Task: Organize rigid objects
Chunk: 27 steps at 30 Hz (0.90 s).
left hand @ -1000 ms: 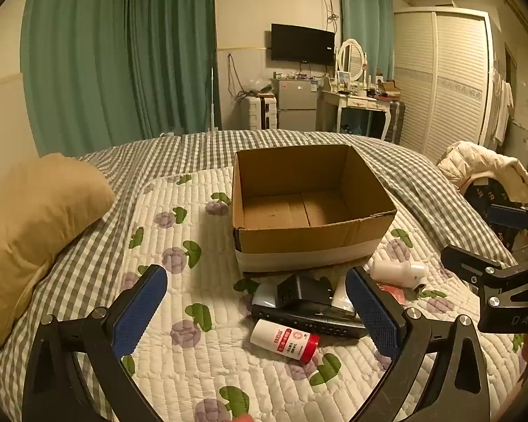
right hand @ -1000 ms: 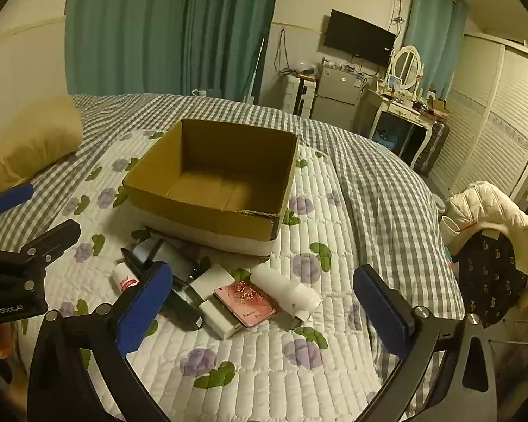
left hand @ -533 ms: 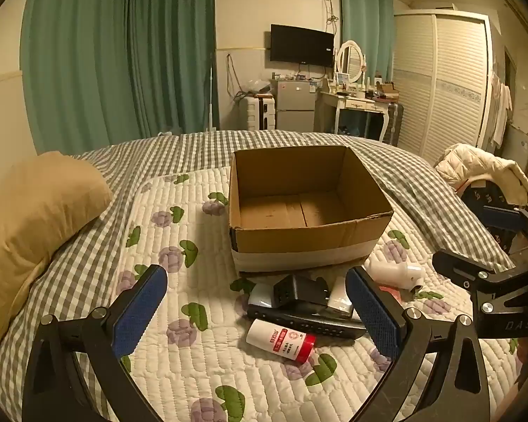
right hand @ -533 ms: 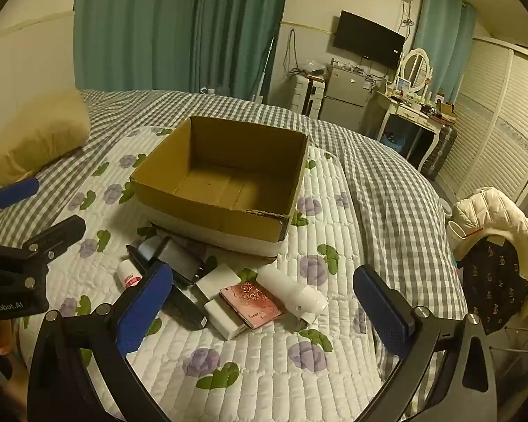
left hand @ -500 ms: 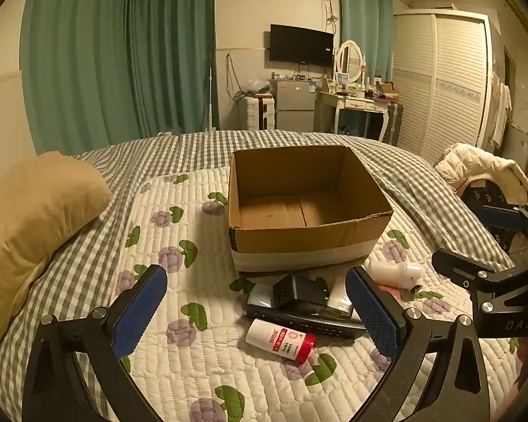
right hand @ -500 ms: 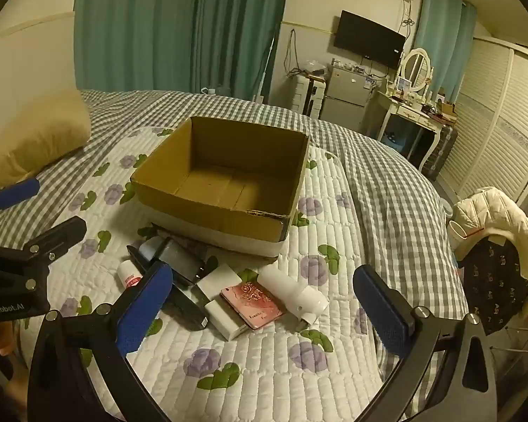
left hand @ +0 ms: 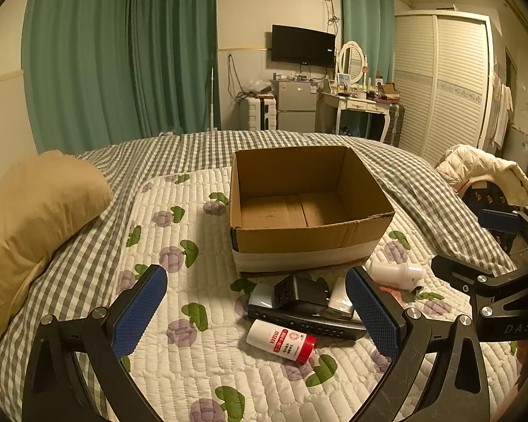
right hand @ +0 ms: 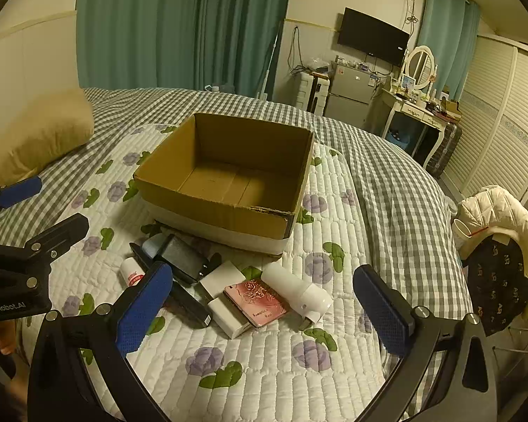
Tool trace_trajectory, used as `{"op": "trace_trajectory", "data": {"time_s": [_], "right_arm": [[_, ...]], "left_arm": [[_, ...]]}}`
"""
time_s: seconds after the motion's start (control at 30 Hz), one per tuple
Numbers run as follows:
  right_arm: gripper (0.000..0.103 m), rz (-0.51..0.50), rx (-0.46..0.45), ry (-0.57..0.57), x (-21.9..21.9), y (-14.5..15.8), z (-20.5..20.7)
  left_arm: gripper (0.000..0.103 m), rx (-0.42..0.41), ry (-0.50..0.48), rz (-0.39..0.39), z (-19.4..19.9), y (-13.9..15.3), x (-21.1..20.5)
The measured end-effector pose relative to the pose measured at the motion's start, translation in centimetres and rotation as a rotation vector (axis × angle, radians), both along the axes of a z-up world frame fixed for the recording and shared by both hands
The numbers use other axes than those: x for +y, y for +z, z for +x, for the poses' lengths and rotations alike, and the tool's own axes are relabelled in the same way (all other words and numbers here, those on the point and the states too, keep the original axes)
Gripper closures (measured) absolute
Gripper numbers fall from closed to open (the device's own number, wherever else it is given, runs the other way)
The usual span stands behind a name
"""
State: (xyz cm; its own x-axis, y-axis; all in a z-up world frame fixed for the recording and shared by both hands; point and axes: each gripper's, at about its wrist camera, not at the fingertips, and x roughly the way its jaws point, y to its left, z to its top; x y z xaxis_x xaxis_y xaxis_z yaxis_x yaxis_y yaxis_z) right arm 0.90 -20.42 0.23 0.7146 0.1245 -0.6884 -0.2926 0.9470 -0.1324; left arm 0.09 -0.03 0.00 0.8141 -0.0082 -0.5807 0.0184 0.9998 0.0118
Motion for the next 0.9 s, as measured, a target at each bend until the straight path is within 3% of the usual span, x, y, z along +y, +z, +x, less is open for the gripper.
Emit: {"op": "trace_trajectory", "data": {"time_s": [0.9], "right_arm": [[0.0,0.011,0.008,0.01,0.2,-0.07,-0.03]], "left_arm": [[0.0,-0.006,0.003,-0.003,-0.09,0.08,0.11]]}}
